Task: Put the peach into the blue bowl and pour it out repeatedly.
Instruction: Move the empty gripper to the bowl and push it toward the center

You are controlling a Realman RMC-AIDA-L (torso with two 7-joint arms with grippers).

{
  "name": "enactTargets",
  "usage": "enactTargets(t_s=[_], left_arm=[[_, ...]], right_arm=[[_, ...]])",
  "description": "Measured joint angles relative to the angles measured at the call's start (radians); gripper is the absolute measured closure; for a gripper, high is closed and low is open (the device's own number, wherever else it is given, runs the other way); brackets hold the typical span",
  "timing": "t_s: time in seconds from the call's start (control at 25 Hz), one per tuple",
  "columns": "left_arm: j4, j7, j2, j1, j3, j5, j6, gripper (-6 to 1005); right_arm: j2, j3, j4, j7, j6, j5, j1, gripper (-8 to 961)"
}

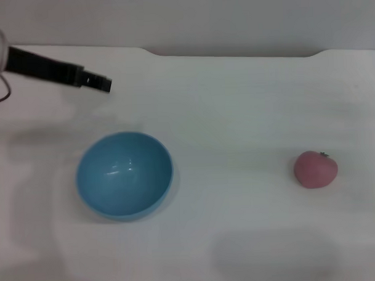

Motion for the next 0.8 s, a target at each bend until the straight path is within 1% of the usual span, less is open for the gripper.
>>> enactTargets(t_s=[0.08, 0.2, 0.36, 0.44, 0.48, 0.52, 0.6, 0.68, 0.72, 0.76, 0.8], left_arm=[[0.024, -0.028, 0.008, -0.003, -0.039, 0.002, 0.111, 321], [0.032, -0.056, 0.022, -0.008, -0.062, 0.003, 0.223, 320], [0.033, -0.070, 0.027, -0.011, -0.062, 0.027, 0.308, 321], [0.029, -0.071, 0.025, -0.019, -0.060, 0.075, 0.320, 321], [0.019, -0.069, 0.018, -0.027, -0.059, 0.109, 0.319, 321], [0.019, -0.069, 0.018, -0.027, -0.059, 0.109, 0.319, 321], [0.001, -0.061, 0.006, -0.036, -0.049, 0.145, 0.311, 321], [-0.009, -0.062, -0.003, -0.039, -0.020, 0.182, 0.277, 321], [-0.020, -0.065, -0.007, -0.036, 0.018, 0.210, 0.236, 321], [-0.020, -0.065, -0.007, -0.036, 0.018, 0.210, 0.236, 322], [-0.033, -0.067, -0.007, -0.034, 0.044, 0.221, 0.210, 322]], right_arm=[[0.000, 0.000, -0.007, -0.001, 0.009, 0.000, 0.007, 453], [0.000, 0.000, -0.014, -0.001, 0.011, 0.000, 0.012, 453], [0.000, 0.000, -0.024, -0.001, 0.011, 0.000, 0.016, 453], [0.000, 0.000, -0.032, -0.001, 0.011, 0.000, 0.019, 453], [0.000, 0.000, -0.033, -0.002, 0.011, 0.000, 0.021, 453], [0.000, 0.000, -0.034, -0.002, 0.011, 0.000, 0.024, 453], [0.000, 0.000, -0.036, -0.002, 0.011, 0.000, 0.027, 453], [0.000, 0.000, -0.037, -0.002, 0.011, 0.000, 0.030, 453], [0.000, 0.000, -0.037, -0.002, 0.012, 0.000, 0.032, 453], [0.000, 0.000, -0.037, -0.002, 0.012, 0.000, 0.033, 453], [0.000, 0.000, -0.037, -0.002, 0.012, 0.000, 0.033, 453]])
